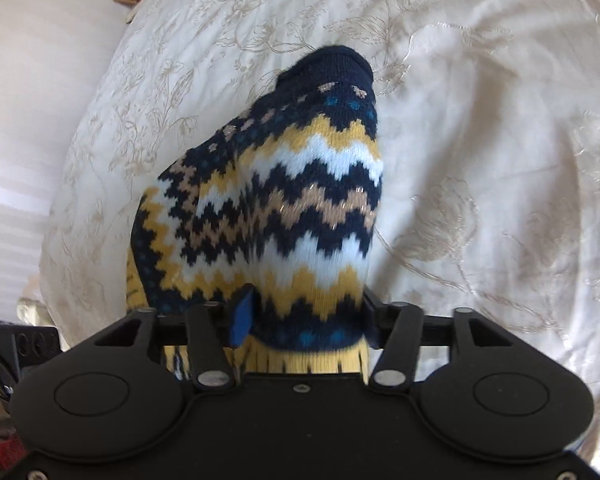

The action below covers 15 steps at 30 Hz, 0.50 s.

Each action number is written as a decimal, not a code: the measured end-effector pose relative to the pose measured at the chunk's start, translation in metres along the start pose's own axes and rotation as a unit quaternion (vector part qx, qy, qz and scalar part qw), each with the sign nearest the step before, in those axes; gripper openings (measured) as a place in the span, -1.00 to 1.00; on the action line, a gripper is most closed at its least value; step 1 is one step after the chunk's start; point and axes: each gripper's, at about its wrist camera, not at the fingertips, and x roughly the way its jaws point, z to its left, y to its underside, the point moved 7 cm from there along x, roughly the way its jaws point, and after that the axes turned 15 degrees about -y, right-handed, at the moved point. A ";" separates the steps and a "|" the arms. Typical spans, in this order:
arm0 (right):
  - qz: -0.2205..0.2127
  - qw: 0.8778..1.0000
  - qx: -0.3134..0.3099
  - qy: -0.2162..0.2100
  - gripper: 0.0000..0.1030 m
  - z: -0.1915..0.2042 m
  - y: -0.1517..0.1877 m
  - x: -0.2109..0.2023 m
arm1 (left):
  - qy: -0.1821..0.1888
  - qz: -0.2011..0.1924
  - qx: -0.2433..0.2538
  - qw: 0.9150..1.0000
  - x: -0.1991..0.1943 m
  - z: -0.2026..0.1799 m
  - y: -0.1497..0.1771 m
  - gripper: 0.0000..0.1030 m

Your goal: Fold small clothes

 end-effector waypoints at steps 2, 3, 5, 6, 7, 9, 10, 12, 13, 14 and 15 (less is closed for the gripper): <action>-0.008 1.000 -0.015 -0.004 0.39 0.004 0.003 -0.008 | -0.027 -0.030 0.014 0.999 -0.017 -0.001 0.004 -0.03; -0.013 1.000 -0.022 -0.007 0.40 0.005 0.004 -0.012 | -0.038 -0.043 0.022 0.998 -0.026 -0.002 0.005 -0.03; -0.023 0.999 -0.034 -0.010 0.41 0.005 0.008 -0.023 | -0.056 -0.074 0.042 0.995 -0.047 0.003 0.015 -0.03; -0.028 0.999 -0.039 -0.008 0.42 0.005 0.009 -0.028 | -0.062 -0.087 0.050 0.993 -0.055 0.001 0.016 -0.03; -0.034 0.998 -0.044 -0.007 0.42 0.004 0.011 -0.034 | -0.066 -0.099 0.056 0.991 -0.065 0.002 0.018 -0.03; -0.048 0.998 -0.049 -0.003 0.46 0.004 0.012 -0.043 | -0.067 -0.122 0.067 0.988 -0.085 0.005 0.019 -0.03; -0.056 0.997 -0.048 -0.003 0.47 0.004 0.014 -0.048 | -0.067 -0.135 0.074 0.986 -0.093 0.002 0.020 -0.03; -0.071 0.997 -0.042 -0.003 0.47 0.002 0.016 -0.056 | -0.063 -0.159 0.092 0.981 -0.105 -0.013 0.014 -0.03; -0.077 0.996 -0.041 -0.001 0.47 0.001 0.017 -0.059 | -0.060 -0.168 0.100 0.979 -0.107 -0.021 0.009 -0.03; -0.082 0.996 -0.039 0.002 0.47 -0.001 0.017 -0.059 | -0.055 -0.177 0.108 0.977 -0.104 -0.032 0.003 -0.03; -0.086 0.996 -0.036 0.006 0.47 -0.002 0.018 -0.061 | -0.052 -0.183 0.113 0.975 -0.101 -0.040 -0.003 0.02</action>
